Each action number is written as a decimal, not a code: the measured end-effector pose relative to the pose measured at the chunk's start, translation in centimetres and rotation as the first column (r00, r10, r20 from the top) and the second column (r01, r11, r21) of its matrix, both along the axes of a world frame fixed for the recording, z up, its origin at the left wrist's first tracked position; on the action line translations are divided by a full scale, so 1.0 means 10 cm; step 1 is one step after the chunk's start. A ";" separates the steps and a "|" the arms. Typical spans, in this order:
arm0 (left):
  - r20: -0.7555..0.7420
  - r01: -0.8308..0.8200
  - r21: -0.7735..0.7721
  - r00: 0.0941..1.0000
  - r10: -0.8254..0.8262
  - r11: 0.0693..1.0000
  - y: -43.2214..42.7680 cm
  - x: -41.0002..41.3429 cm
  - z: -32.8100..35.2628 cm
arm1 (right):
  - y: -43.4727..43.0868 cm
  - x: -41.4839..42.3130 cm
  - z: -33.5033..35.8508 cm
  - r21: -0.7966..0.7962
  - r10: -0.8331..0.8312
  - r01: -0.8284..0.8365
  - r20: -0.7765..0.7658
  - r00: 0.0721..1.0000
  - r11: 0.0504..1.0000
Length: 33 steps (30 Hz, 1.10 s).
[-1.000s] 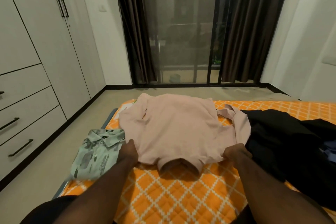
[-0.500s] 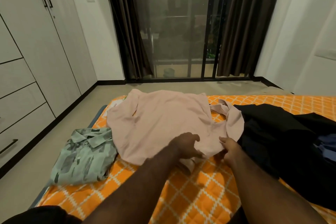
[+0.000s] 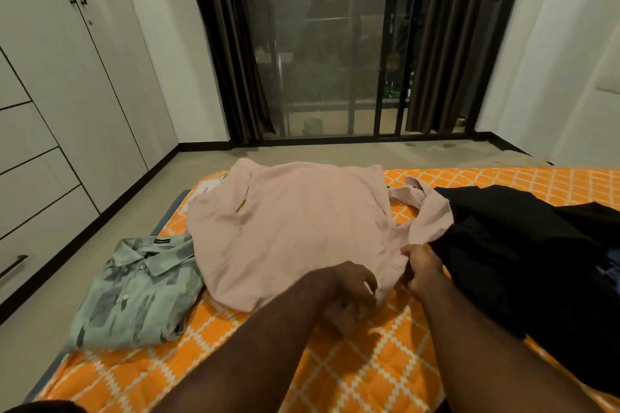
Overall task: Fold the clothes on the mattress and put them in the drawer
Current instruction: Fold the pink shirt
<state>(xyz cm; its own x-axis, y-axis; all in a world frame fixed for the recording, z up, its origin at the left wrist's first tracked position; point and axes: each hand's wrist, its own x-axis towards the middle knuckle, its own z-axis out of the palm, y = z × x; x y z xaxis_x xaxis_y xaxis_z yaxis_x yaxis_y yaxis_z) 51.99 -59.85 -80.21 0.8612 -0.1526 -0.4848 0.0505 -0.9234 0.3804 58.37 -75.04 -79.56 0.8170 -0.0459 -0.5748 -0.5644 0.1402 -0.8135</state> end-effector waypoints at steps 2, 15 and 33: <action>-0.009 -0.089 -0.115 0.996 0.089 0.989 0.04 0.03 0.08 | 0.00 0.03 -0.02 -0.023 -0.012 0.012 0.014 1.000 1.000; 0.026 -0.442 -0.637 0.806 0.592 0.631 0.53 0.34 0.26 | 0.20 0.36 -0.22 -0.029 -0.007 0.015 0.249 0.968 0.999; 0.506 -0.749 -0.024 0.562 0.654 0.662 1.48 0.52 0.11 | 1.21 -0.20 -0.37 -0.922 0.987 -0.377 0.135 -0.093 0.091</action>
